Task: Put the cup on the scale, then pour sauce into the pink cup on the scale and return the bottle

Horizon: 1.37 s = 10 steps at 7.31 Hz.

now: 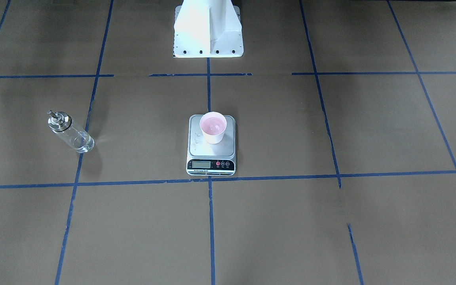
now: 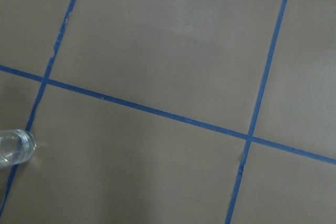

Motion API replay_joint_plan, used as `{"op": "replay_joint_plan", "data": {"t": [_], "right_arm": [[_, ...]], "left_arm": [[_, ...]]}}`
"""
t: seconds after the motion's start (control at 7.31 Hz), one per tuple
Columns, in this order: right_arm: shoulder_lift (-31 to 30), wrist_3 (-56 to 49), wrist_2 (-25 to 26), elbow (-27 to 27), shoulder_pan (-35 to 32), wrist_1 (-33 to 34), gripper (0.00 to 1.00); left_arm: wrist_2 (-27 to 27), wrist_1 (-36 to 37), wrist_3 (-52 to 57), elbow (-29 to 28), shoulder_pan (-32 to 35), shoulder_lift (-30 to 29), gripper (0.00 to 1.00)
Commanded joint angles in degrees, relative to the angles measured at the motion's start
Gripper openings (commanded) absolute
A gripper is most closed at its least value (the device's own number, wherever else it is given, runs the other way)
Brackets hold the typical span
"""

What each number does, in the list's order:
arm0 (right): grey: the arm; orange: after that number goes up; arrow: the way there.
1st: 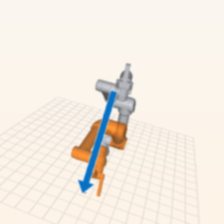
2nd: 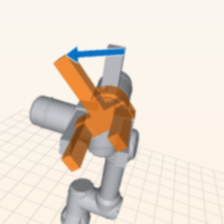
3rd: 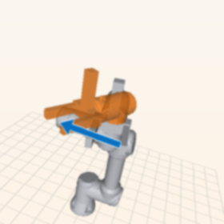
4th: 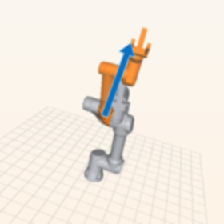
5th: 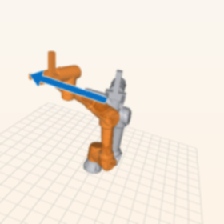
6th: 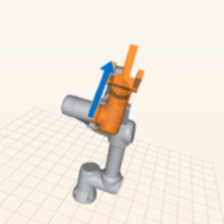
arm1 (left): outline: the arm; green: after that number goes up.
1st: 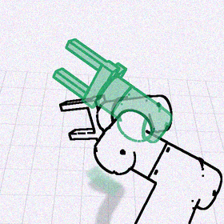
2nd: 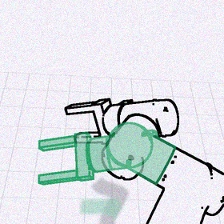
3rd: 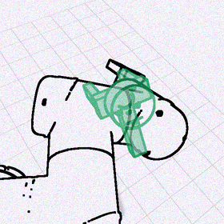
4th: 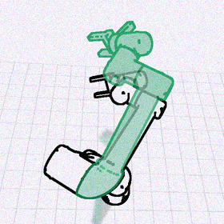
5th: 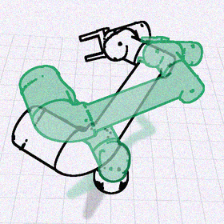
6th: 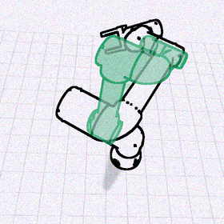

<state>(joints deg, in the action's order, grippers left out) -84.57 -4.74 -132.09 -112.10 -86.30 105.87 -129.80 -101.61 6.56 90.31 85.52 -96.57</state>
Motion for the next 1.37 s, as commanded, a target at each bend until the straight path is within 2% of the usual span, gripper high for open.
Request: {"op": "replay_joint_plan", "data": {"t": [0.0,0.14,0.41,0.82,1.23], "right_arm": [[-7.23,-4.94,-0.90,3.29,-2.82,-0.57,1.00],[-7.72,-4.93,-0.10,4.16,-2.74,-0.40,1.00],[-7.98,-4.84,-0.62,8.46,-2.56,-0.57,1.00],[-8.07,-4.58,-0.71,16.19,-2.56,-11.61,1.00],[-7.89,-2.82,-3.17,17.09,-2.56,-12.17,1.00]], "left_arm": [[-0.54,0.01,0.29,0.22,0.09,0.85,1.00],[-0.55,0.01,0.30,0.13,0.00,1.72,1.00],[-0.72,5.26,0.82,1.26,0.18,1.99,1.00],[-0.72,6.69,1.35,1.10,0.35,3.75,1.00],[-0.72,10.37,7.32,2.24,1.23,6.30,1.00]]}}
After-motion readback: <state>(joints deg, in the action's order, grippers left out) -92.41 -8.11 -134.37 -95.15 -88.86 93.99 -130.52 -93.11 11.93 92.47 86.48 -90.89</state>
